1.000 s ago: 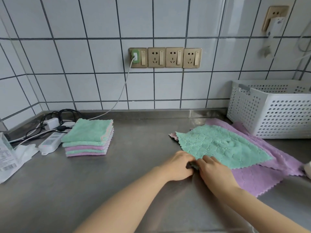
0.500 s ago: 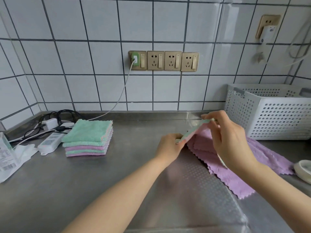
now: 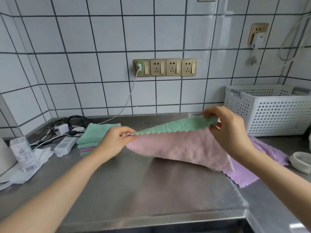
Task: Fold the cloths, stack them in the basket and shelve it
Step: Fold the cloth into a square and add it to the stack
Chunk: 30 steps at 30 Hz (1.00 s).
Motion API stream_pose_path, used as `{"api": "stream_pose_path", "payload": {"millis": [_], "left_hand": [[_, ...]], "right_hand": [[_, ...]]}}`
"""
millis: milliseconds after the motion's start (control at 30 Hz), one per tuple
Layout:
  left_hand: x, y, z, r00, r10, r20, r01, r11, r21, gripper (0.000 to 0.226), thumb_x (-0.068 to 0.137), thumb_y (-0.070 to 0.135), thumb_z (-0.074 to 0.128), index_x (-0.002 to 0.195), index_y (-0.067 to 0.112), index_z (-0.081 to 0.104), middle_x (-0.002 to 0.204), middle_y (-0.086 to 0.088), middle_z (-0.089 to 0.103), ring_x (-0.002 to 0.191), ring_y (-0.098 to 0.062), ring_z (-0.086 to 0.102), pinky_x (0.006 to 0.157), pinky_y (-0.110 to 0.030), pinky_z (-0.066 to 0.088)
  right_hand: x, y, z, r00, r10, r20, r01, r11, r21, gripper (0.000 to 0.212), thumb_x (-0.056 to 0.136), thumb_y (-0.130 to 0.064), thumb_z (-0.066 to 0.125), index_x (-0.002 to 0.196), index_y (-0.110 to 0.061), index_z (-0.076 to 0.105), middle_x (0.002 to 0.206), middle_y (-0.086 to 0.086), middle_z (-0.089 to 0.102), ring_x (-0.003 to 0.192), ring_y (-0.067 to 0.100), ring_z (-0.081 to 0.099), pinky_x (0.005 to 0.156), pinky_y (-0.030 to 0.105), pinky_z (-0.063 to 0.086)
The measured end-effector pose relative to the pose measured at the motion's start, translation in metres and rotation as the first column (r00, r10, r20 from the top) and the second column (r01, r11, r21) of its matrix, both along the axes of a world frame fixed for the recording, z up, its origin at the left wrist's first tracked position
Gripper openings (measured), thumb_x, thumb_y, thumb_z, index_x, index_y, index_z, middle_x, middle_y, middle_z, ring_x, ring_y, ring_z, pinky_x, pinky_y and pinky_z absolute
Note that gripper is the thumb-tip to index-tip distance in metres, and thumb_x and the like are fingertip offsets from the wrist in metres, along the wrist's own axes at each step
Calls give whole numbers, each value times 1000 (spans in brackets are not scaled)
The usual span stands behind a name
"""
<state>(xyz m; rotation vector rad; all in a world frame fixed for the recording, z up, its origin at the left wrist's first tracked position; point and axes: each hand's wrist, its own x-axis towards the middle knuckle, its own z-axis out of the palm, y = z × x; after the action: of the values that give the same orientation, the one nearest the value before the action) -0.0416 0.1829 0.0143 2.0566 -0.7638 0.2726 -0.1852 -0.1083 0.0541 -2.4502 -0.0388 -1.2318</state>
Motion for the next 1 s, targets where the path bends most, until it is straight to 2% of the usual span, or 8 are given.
{"api": "stream_pose_path", "payload": {"millis": [67, 133, 200, 367, 500, 733, 900, 1000], "left_hand": [[-11, 23, 11, 993, -52, -103, 57, 997, 43, 21, 80, 15, 73, 71, 34, 69, 71, 24, 68, 68, 10, 58, 73, -12, 44], [-25, 46, 24, 950, -148, -275, 146, 989, -29, 15, 69, 35, 80, 68, 23, 72, 67, 11, 65, 65, 0, 56, 68, -21, 45], [-36, 64, 36, 843, -274, -463, 203, 959, -197, 57, 45, 47, 90, 83, 9, 74, 80, -6, 70, 71, -14, 64, 66, -26, 53], [-49, 72, 72, 809, -389, -440, 101, 829, -550, 50, 35, 47, 92, 68, 14, 74, 65, -2, 71, 54, -13, 66, 56, -22, 55], [-30, 51, 63, 878, -152, -454, -109, 860, -499, 10, 84, 15, 65, 74, 13, 67, 55, 4, 66, 45, -6, 59, 47, -14, 46], [10, 50, -48, 879, 195, -436, -144, 978, 149, 20, 85, 14, 68, 79, -4, 60, 64, -6, 34, 54, -13, 33, 42, -18, 31], [32, 26, -68, 751, 124, -649, -286, 947, -150, 22, 86, -4, 60, 69, 6, 50, 75, -10, 43, 63, -16, 49, 51, -29, 57], [56, 7, -67, 793, 217, -569, -380, 907, -183, 13, 88, -6, 53, 85, 5, 59, 85, -8, 55, 63, -9, 63, 60, -28, 60]], "right_hand": [[-5, 8, 8, 990, 99, -105, -71, 968, 242, 10, 79, -1, 73, 88, -5, 71, 75, 5, 68, 66, 17, 63, 66, 29, 57], [-9, 14, 17, 945, 290, -155, -170, 834, 525, 24, 85, -15, 70, 75, 6, 64, 57, 12, 53, 49, 18, 51, 47, 26, 50], [-14, 19, 28, 877, 464, -122, -242, 648, 722, 37, 86, -19, 67, 64, 7, 51, 49, 7, 38, 42, 15, 36, 39, 22, 34], [-13, 34, 52, 758, 641, 117, -365, 270, 891, 25, 79, -21, 61, 58, -10, 54, 44, -5, 32, 34, 5, 24, 34, 13, 20], [10, 28, 35, 835, 550, -9, -236, 371, 898, 16, 91, -14, 59, 93, 2, 60, 48, 1, 49, 36, 7, 42, 34, 17, 35], [39, -1, -70, 750, 462, -474, 132, 598, 791, 16, 91, -10, 62, 75, -5, 61, 61, 5, 63, 48, 10, 64, 50, 21, 55], [73, -4, -89, 764, 437, -474, 181, 561, 808, 13, 93, -6, 58, 90, 5, 62, 83, 23, 70, 62, 23, 71, 62, 29, 61], [98, -7, -89, 816, 389, -428, 173, 543, 822, 19, 93, -5, 56, 99, 14, 59, 94, 26, 69, 80, 32, 69, 72, 34, 60]]}}
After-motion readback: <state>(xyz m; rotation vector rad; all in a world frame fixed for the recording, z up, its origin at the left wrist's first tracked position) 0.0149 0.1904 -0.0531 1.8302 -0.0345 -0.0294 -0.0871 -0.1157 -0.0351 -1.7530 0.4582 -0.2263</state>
